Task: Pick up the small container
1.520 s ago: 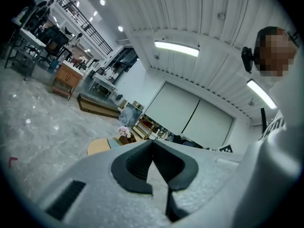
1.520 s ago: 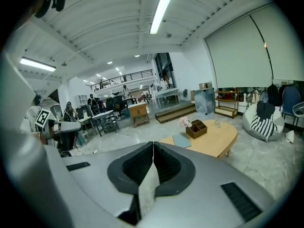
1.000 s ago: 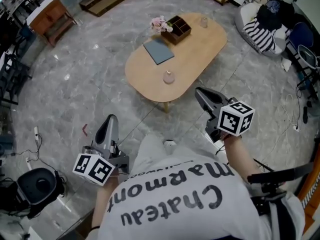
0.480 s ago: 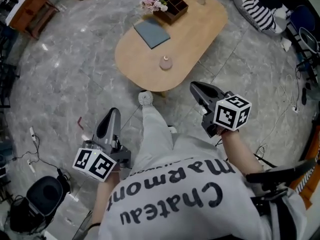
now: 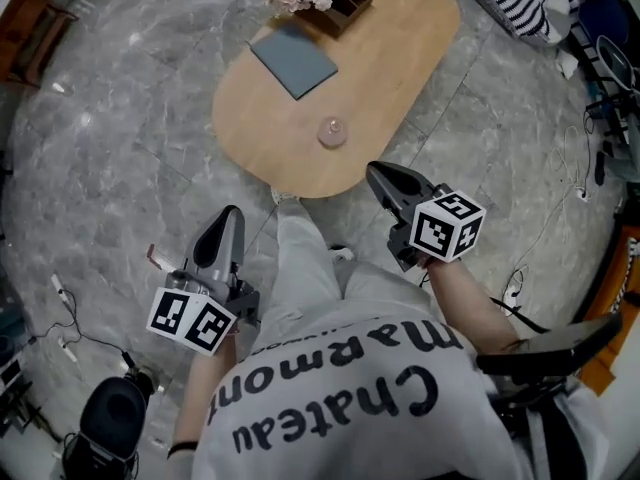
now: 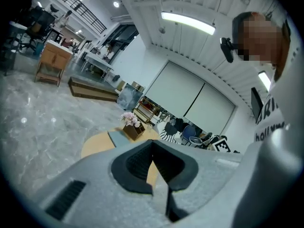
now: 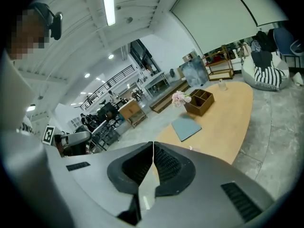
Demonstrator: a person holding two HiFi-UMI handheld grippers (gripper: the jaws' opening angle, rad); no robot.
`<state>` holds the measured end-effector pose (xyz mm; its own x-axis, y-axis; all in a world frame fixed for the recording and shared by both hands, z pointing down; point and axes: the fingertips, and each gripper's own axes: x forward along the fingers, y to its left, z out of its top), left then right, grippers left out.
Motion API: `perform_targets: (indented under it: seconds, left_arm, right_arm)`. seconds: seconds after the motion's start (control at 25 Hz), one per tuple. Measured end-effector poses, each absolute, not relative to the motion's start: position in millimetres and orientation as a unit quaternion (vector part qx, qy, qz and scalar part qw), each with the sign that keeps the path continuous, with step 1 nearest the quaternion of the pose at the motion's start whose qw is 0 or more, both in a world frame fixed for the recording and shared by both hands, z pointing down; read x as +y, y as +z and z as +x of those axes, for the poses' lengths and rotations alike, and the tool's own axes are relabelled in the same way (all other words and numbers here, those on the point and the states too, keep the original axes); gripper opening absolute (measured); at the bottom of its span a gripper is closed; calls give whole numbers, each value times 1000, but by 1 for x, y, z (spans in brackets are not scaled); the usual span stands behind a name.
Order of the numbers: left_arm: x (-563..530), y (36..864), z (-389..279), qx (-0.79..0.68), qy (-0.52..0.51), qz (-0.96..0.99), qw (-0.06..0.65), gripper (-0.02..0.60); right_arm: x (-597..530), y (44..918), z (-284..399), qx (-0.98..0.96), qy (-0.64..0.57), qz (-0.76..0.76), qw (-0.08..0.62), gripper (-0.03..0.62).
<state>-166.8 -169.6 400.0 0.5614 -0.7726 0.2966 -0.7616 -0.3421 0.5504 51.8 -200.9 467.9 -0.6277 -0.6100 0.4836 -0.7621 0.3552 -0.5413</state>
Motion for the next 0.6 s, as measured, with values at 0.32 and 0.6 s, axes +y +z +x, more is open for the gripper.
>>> perform_targets:
  seconds: [0.32,0.6]
  left_arm:
    - [-255,484,-171,-455,67,818,345,14]
    - [-279,543,-136,-408,85,821,390,14]
  right_arm:
    - [-256,547,33,-784,429,428,139,14]
    - [-273,618,40,-768,426,439,189,14]
